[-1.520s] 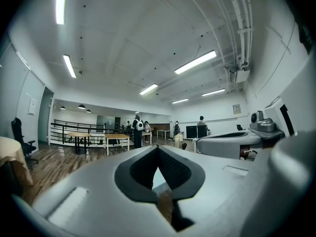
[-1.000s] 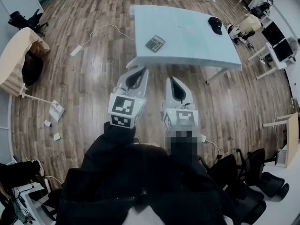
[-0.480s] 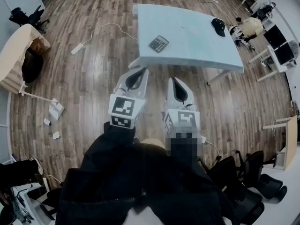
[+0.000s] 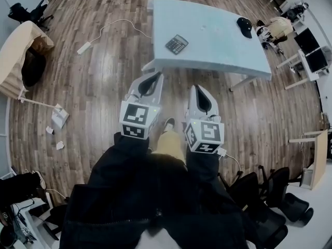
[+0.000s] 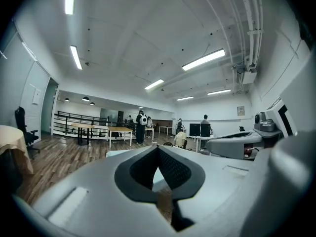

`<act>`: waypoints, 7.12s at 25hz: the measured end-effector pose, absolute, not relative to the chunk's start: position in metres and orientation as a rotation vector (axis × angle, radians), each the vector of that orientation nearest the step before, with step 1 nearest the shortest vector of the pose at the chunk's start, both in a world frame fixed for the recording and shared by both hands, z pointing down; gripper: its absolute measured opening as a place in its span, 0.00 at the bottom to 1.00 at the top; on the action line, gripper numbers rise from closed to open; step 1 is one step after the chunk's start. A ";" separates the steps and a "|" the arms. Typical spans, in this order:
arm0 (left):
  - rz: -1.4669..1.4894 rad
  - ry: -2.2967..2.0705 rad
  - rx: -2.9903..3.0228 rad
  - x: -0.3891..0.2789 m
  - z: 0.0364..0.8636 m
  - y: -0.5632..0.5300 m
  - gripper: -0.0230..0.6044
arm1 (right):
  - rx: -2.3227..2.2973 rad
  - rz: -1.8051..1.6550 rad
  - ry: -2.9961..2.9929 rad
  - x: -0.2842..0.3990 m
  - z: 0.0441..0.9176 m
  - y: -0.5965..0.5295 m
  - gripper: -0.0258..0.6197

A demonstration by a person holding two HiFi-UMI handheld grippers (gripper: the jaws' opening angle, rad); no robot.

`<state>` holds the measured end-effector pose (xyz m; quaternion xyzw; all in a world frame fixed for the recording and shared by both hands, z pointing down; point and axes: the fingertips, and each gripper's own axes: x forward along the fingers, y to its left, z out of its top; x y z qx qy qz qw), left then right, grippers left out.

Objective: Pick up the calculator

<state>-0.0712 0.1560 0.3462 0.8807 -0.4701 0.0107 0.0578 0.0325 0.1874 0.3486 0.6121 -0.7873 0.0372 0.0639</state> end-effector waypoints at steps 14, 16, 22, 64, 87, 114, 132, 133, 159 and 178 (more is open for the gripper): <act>0.038 -1.532 2.611 -0.053 0.356 0.020 0.04 | 1.767 0.104 -2.443 0.057 0.357 0.042 0.04; 0.043 -1.526 2.614 -0.040 0.354 -0.009 0.04 | 1.755 0.110 -2.449 0.066 0.356 0.013 0.04; 0.090 -1.536 2.631 -0.011 0.343 -0.100 0.04 | 1.695 0.145 -2.499 0.077 0.354 -0.077 0.04; 0.378 -1.408 2.356 0.018 0.485 -0.247 0.04 | 1.522 0.488 -2.324 0.120 0.480 -0.223 0.04; 0.585 -1.200 2.134 0.021 0.633 -0.258 0.04 | 1.389 0.736 -2.072 0.121 0.646 -0.252 0.04; 0.717 -1.096 1.998 0.025 0.717 -0.285 0.04 | 1.223 0.765 -1.987 0.128 0.745 -0.310 0.12; 0.743 -1.106 2.014 0.016 0.720 -0.289 0.04 | 0.913 0.957 -2.139 0.108 0.774 -0.319 0.25; 0.749 -1.109 2.018 0.014 0.720 -0.289 0.04 | 0.918 0.977 -2.149 0.107 0.775 -0.320 0.25; 0.742 -1.125 2.076 0.011 0.687 -0.264 0.04 | 0.983 1.061 -2.316 0.093 0.719 -0.288 0.11; 0.450 -1.286 2.358 0.015 0.499 -0.298 0.04 | 1.664 0.405 -2.404 0.119 0.448 -0.290 0.11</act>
